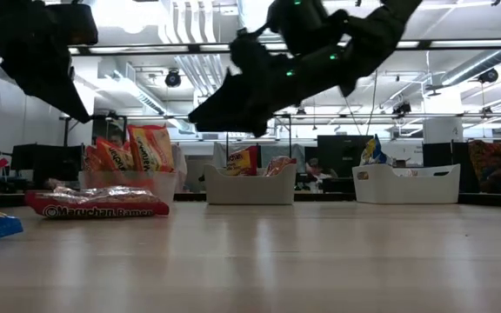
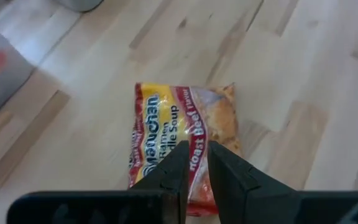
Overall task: Sort Maruchan noodles
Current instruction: Put the red noodle pack into the grey bin
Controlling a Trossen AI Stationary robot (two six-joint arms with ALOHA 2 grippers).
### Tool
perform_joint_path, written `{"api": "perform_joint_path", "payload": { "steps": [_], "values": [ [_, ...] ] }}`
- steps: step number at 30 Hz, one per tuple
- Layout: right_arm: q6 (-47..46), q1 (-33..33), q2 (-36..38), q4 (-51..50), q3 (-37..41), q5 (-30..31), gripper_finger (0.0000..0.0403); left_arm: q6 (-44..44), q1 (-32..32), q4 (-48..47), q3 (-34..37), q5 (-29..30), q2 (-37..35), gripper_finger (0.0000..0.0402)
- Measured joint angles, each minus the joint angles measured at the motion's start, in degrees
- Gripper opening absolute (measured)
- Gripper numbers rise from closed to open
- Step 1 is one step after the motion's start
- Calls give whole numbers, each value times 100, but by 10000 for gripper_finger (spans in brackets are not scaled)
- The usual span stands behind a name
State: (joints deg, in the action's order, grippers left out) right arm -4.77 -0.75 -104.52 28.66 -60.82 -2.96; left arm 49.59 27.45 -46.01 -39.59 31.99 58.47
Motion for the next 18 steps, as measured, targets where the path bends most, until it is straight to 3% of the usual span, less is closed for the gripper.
{"api": "perform_joint_path", "payload": {
  "steps": [7,12,18],
  "values": [
    [294,-3,-748,-345,-974,-21,87,408,48,-296,1,-40,-151,48],
    [451,-2,-1243,-646,-1577,-469,23,509,88,-262,30,45,-205,75],
    [462,2,-1752,-658,-1960,-800,9,859,113,-45,314,56,-206,115]
  ]
}}
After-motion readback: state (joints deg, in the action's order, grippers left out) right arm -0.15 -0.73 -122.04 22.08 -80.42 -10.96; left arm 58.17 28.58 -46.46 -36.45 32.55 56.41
